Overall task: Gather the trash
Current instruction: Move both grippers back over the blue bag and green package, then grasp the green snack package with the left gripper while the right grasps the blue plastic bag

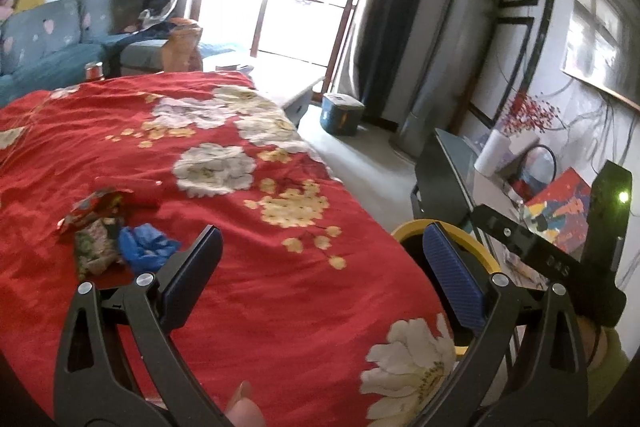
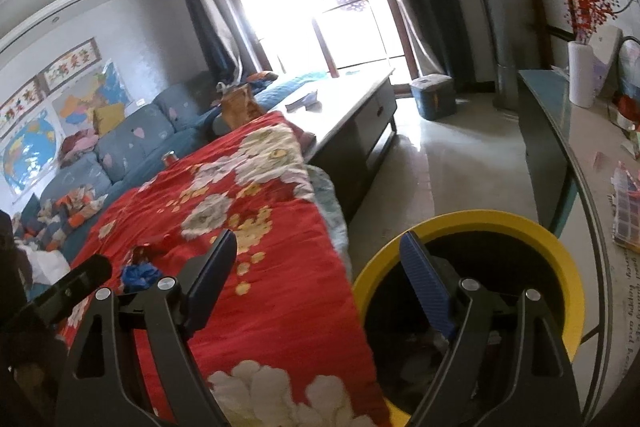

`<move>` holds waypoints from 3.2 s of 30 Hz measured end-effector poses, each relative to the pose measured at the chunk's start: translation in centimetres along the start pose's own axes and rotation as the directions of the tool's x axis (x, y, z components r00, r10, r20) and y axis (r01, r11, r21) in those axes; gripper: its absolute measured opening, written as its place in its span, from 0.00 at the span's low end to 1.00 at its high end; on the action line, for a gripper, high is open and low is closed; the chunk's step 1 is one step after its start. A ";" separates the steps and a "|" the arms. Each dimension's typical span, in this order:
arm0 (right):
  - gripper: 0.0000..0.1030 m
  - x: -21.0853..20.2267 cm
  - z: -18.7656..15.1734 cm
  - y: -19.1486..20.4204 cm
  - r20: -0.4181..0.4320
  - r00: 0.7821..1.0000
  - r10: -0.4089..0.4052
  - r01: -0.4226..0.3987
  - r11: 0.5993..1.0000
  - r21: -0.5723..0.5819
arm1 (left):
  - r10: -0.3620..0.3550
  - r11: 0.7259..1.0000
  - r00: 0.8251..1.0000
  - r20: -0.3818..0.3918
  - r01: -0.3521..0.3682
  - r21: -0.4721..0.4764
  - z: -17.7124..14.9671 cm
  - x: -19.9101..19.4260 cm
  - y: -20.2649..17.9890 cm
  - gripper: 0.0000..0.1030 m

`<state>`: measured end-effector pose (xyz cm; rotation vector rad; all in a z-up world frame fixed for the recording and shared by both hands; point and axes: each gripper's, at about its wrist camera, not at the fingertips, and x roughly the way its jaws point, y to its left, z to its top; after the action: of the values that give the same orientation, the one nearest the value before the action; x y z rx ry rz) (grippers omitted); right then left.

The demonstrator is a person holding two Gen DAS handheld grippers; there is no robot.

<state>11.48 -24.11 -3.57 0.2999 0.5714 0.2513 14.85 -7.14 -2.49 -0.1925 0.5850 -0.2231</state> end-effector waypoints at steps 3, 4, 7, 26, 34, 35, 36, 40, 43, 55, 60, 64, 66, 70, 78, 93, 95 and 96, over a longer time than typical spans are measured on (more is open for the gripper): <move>0.79 0.3 -0.3 0.9 -0.009 1.000 0.017 -0.017 1.000 -0.014 | 0.017 1.000 1.000 0.006 -0.017 -0.026 0.1 -0.3 1.3 0.89; 0.79 0.4 -0.3 1.2 -0.013 1.000 0.020 -0.020 1.000 -0.018 | 0.023 0.999 1.000 0.008 -0.023 -0.031 0.1 -0.4 1.5 0.89; 0.79 0.5 -0.6 2.0 -0.021 0.999 0.036 -0.037 0.999 -0.029 | 0.041 0.998 0.999 0.016 -0.040 -0.054 0.2 -0.9 2.6 0.89; 0.80 1.9 -2.8 8.0 -0.112 0.983 0.144 -0.157 0.980 -0.119 | 0.137 0.975 0.989 0.051 -0.125 -0.185 0.6 -3.5 8.9 0.89; 0.80 2.3 -3.7 10.5 -0.152 0.971 0.184 -0.208 0.966 -0.155 | 0.186 0.952 0.981 0.048 -0.168 -0.254 0.5 -4.2 11.9 0.89; 0.80 2.5 -3.8 10.9 -0.158 0.969 0.189 -0.214 0.964 -0.158 | 0.190 0.950 0.981 0.047 -0.172 -0.260 0.5 -4.3 12.1 0.89; 0.80 2.6 -3.9 11.2 -0.163 0.967 0.195 -0.221 0.962 -0.161 | 0.198 0.946 0.979 0.045 -0.179 -0.269 0.4 -4.3 12.6 0.89; 0.80 3.1 -4.2 12.4 -0.181 0.961 0.211 -0.242 0.954 -0.177 | 0.218 0.934 0.975 0.041 -0.197 -0.297 0.3 -4.6 14.1 0.89; 0.80 3.6 -4.3 13.2 -0.197 0.955 0.223 -0.259 0.948 -0.184 | 0.230 0.926 0.973 0.029 -0.209 -0.315 0.1 -4.6 15.2 0.89; 0.80 7.5 -4.7 16.6 -0.284 0.927 0.244 -0.314 0.921 -0.232 | 0.236 0.877 0.971 -0.040 -0.230 -0.422 -1.6 -4.0 20.2 0.80; 0.74 9.6 -4.9 18.2 -0.329 0.908 0.258 -0.349 0.900 -0.259 | 0.193 0.857 0.979 -0.069 -0.202 -0.474 -2.5 -3.2 21.7 0.63; 0.69 11.3 -5.1 19.4 -0.362 0.896 0.256 -0.366 0.888 -0.279 | 0.137 0.852 0.987 -0.081 -0.159 -0.499 -3.0 -2.5 22.2 0.57; 0.66 12.3 -5.4 19.9 -0.386 0.887 0.252 -0.375 0.882 -0.286 | 0.115 0.851 0.990 -0.083 -0.141 -0.506 -3.3 -2.2 22.3 0.55; 0.61 14.2 -6.2 20.4 -0.432 0.869 0.242 -0.386 0.878 -0.283 | 0.066 0.844 0.994 -0.091 -0.105 -0.526 -3.7 -1.4 22.4 0.52; 0.24 15.7 -6.9 19.9 -0.470 0.844 0.258 -0.397 0.889 -0.226 | 0.033 0.848 0.993 -0.110 -0.086 -0.524 -3.8 0.5 22.0 0.47; 0.12 13.6 -6.3 16.0 -0.397 0.879 0.265 -0.341 0.930 -0.134 | 0.043 0.880 0.990 -0.134 -0.101 -0.465 -3.7 1.8 20.3 0.12; 0.12 13.4 -6.3 15.7 -0.392 0.882 0.262 -0.335 0.934 -0.129 | 0.040 0.885 0.992 -0.123 -0.092 -0.456 -3.6 1.4 20.1 0.09; 0.12 13.3 -6.3 15.5 -0.389 0.883 0.261 -0.332 0.935 -0.127 | 0.038 0.888 0.992 -0.119 -0.088 -0.452 -3.5 1.3 20.0 0.08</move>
<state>16.38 -4.25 -9.74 0.1525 0.8666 0.6680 16.95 11.26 -10.86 -0.6217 0.7456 -0.0276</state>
